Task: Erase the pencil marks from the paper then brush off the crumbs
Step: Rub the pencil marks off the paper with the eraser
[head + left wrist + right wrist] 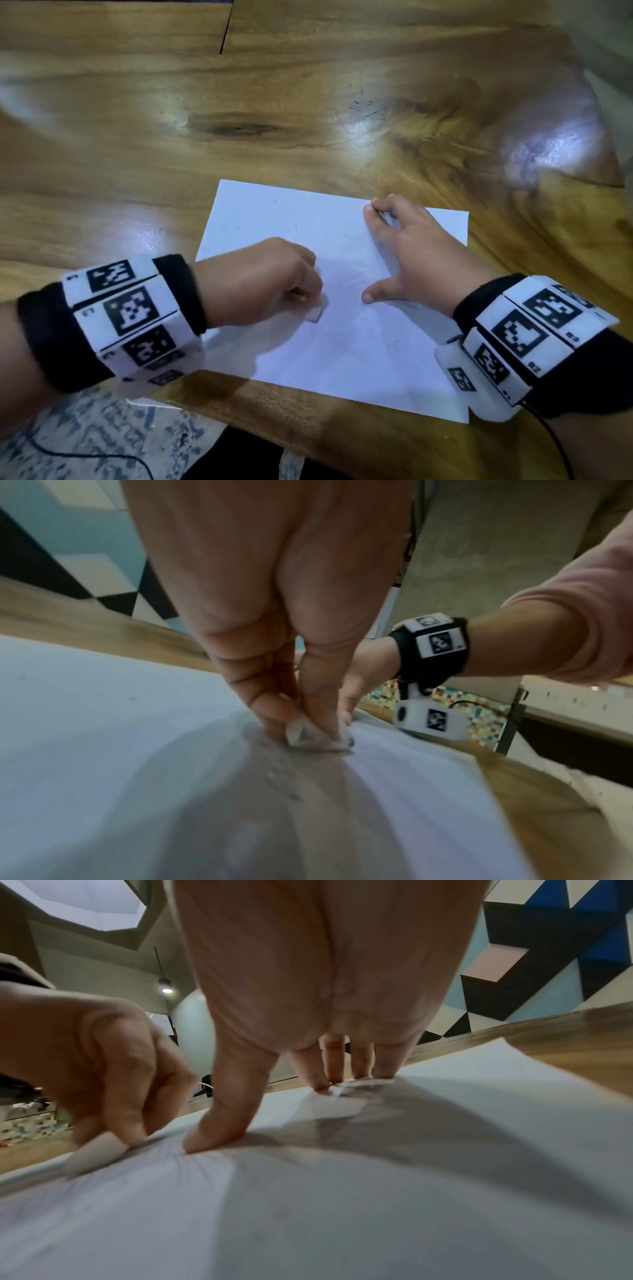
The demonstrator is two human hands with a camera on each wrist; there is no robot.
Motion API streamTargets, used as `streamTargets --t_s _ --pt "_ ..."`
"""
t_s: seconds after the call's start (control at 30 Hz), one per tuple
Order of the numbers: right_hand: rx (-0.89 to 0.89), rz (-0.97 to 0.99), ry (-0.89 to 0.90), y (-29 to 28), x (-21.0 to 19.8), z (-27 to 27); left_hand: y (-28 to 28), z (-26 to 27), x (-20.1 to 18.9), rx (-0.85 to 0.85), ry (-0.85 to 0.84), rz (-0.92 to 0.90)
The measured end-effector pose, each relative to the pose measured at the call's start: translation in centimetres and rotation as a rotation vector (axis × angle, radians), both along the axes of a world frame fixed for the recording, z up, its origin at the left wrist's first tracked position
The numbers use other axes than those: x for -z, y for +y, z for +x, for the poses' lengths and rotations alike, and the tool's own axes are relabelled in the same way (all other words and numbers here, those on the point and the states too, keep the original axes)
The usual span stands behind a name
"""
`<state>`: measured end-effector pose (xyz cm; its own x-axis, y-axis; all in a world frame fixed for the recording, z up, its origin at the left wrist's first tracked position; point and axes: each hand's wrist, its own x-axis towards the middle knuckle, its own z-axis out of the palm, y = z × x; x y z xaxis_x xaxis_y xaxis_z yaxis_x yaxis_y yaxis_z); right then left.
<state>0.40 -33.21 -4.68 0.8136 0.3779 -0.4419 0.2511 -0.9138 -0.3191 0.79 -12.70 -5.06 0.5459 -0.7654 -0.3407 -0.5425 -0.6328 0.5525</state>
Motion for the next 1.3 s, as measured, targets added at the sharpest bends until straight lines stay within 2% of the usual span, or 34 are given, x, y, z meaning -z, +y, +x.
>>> streamTargets --t_s 0.07,0.17,0.3,0.37,0.43,0.5,0.57,0.67,0.83,0.9,1.03,1.1,1.23,1.3 --pt "-0.004 -0.001 -0.008 0.0 0.0 -0.1 -0.9 1.6 0.0 -0.033 -0.107 -0.019" --pt "-0.003 -0.002 -0.014 0.0 0.1 -0.1 -2.5 4.8 0.3 -0.187 -0.224 0.017" --pt "0.019 0.019 0.005 -0.2 0.2 0.0 -0.7 1.3 0.4 -0.107 -0.176 -0.086" --pt "0.024 0.027 0.008 -0.1 0.2 -0.1 0.5 -1.4 0.4 -0.104 -0.105 -0.046" --pt "0.033 0.028 0.011 -0.1 0.1 -0.1 1.0 -1.9 0.4 -0.103 -0.072 -0.03" --pt "0.037 0.031 0.009 0.0 0.2 -0.2 0.4 -0.2 0.2 -0.144 -0.124 -0.072" --pt "0.046 0.034 0.007 0.0 0.4 -0.2 -0.2 1.6 0.2 -0.261 -0.214 -0.066" --pt "0.045 0.033 0.012 0.0 0.4 -0.2 -0.1 0.7 0.7 -0.294 -0.243 -0.085" --pt "0.044 0.031 0.009 -0.1 0.2 -0.1 1.6 -3.6 0.7 -0.191 -0.034 -0.075" --pt "0.04 0.026 0.006 0.0 0.2 -0.2 1.4 -2.7 0.6 -0.185 -0.063 -0.089" --pt "0.041 0.02 -0.002 0.0 0.2 -0.2 -0.1 1.1 0.6 -0.334 -0.228 -0.076" --pt "0.038 0.019 0.001 0.1 0.2 -0.2 0.0 0.4 0.9 -0.313 -0.248 -0.076" --pt "0.046 0.018 0.008 0.1 0.1 -0.2 1.0 -4.1 0.6 -0.182 -0.019 -0.053" --pt "0.045 0.015 0.005 0.2 0.1 -0.2 0.9 -3.5 0.4 -0.157 -0.005 -0.057"
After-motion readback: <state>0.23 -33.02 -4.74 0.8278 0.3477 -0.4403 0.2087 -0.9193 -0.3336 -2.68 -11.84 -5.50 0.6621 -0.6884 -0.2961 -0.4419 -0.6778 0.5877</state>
